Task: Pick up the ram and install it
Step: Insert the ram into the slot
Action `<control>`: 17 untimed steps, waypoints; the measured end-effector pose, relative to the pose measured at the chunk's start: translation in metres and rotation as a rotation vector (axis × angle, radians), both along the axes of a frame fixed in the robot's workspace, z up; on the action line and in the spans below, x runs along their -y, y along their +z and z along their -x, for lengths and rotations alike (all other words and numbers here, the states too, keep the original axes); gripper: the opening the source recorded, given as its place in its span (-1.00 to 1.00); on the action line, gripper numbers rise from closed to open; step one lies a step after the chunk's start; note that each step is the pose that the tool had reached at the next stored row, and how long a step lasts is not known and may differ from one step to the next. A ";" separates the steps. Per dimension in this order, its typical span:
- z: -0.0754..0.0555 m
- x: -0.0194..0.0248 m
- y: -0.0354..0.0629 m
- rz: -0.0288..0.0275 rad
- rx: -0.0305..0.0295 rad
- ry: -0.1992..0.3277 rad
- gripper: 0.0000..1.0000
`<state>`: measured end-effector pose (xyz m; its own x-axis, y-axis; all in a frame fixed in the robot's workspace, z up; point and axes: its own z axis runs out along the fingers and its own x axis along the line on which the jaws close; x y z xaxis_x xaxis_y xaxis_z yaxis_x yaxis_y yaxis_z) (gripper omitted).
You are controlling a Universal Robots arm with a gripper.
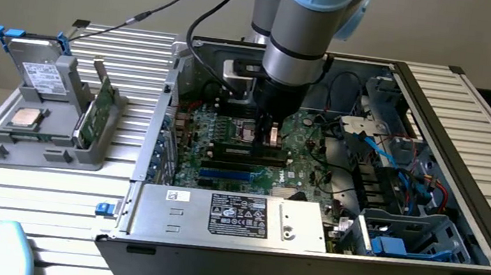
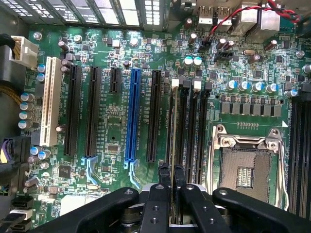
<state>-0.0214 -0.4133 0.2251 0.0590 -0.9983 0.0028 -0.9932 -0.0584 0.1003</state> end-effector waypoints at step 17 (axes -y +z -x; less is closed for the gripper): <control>0.000 0.0006 -0.0022 -0.0001 0.0001 0.000 -0.72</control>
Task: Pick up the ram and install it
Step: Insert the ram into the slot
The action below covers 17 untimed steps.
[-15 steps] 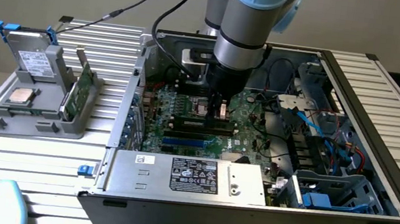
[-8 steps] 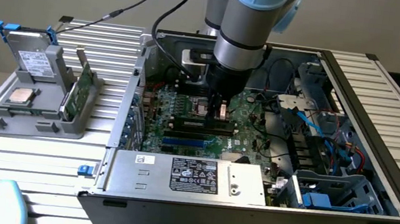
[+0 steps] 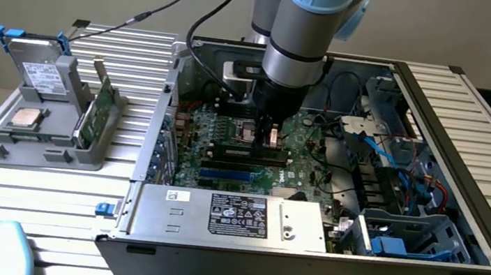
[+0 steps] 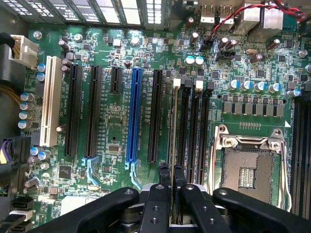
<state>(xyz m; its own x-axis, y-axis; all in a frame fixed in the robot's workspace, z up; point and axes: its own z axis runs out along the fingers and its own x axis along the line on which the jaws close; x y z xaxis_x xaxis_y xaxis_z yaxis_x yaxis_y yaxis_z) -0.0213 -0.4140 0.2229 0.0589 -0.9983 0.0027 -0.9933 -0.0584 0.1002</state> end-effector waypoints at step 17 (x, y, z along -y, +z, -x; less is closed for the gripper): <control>0.000 -0.0005 -0.0009 0.0001 0.0001 -0.012 -0.72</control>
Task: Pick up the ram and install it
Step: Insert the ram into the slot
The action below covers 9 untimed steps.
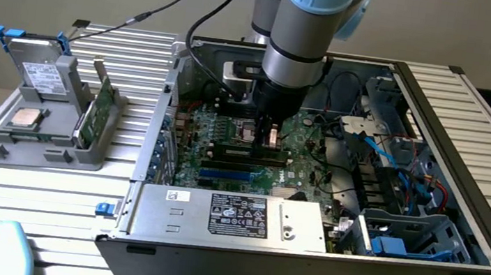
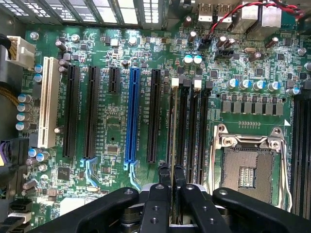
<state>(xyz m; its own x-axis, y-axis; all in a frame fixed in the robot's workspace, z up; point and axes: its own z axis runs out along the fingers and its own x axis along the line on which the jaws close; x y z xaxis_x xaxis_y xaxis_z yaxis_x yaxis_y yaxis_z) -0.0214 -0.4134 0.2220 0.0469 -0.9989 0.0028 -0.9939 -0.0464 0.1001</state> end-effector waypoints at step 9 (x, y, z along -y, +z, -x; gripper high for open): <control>0.000 0.0000 -0.0019 0.0000 0.0000 -0.002 -0.72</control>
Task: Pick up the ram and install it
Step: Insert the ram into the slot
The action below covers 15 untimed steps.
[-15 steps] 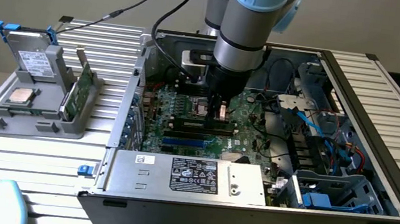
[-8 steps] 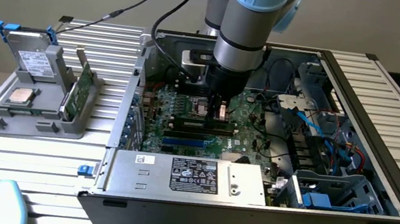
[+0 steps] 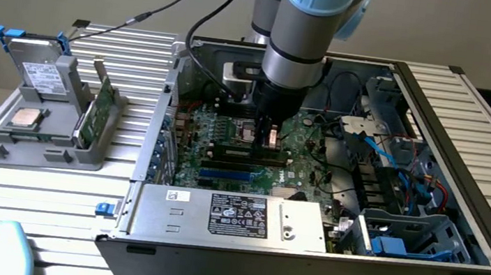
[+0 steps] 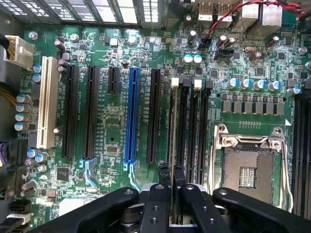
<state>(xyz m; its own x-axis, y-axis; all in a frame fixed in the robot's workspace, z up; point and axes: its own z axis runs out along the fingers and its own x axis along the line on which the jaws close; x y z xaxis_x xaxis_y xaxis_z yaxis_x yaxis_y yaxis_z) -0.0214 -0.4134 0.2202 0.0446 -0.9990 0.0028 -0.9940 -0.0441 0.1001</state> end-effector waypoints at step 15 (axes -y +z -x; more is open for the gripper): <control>0.000 -0.0004 -0.0014 0.0000 0.0000 -0.009 -0.72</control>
